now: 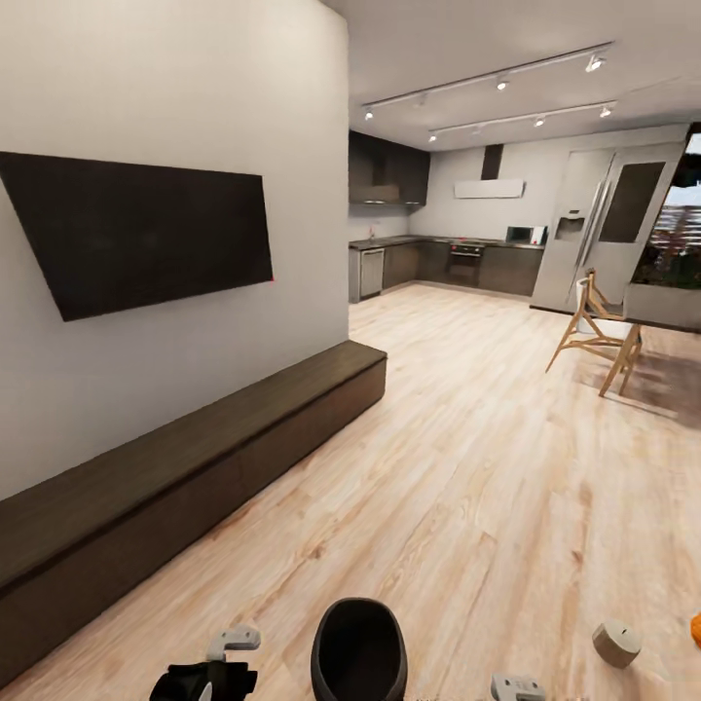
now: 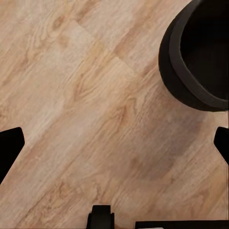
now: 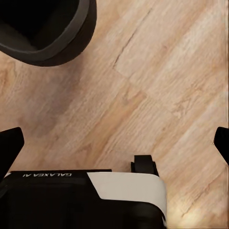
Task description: Place each of the two pumpkins and all three candles from the living room inside a cabinet in the living room (use any cabinet), then make sure every cabinet is closed, and position the cauldron so it is next to a table in the living room.
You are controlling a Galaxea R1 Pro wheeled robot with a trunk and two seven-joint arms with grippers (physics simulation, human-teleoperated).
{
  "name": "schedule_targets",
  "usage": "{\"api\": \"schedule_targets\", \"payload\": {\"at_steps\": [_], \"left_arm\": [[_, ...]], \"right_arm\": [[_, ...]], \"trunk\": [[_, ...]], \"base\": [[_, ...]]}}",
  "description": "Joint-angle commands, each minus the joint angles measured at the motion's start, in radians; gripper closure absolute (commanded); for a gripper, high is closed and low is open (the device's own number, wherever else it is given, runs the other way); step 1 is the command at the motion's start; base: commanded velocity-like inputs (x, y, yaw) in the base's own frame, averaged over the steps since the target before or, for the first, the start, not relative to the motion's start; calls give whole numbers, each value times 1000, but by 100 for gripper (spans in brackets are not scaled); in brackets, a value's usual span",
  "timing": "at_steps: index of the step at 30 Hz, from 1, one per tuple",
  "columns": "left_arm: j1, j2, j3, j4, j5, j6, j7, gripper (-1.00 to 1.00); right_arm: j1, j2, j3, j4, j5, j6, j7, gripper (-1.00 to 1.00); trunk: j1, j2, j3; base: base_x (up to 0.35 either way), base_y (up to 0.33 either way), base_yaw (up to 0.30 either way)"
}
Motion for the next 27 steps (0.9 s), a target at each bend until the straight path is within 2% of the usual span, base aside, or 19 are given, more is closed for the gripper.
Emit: {"api": "schedule_targets", "payload": {"at_steps": [1,7,16,20,27], "left_arm": [[0,0,0,-2,0,6,-1,-100],[0,0,0,-2,1,4,-3,-100],[0,0,0,-3,3,4,-4,-100],[0,0,0,-3,3,4,-4,-100],[0,0,0,-3,3,4,-4,-100]], "right_arm": [[0,0,-1,0,-5,4,0,-100],[0,-1,1,1,-5,3,-1,-100],[0,-1,8,1,-1,0,-2,-100],[0,-1,9,1,3,-33,-2,-100],[0,-1,12,1,6,-42,-2,-100]], "trunk": [[0,-1,-1],[0,-1,-1],[0,-1,-2],[0,-1,-2],[0,-1,-2]], "base": [[0,-139,-286],[10,-34,-286],[140,65,-271],[141,51,-69],[135,68,-7]]}}
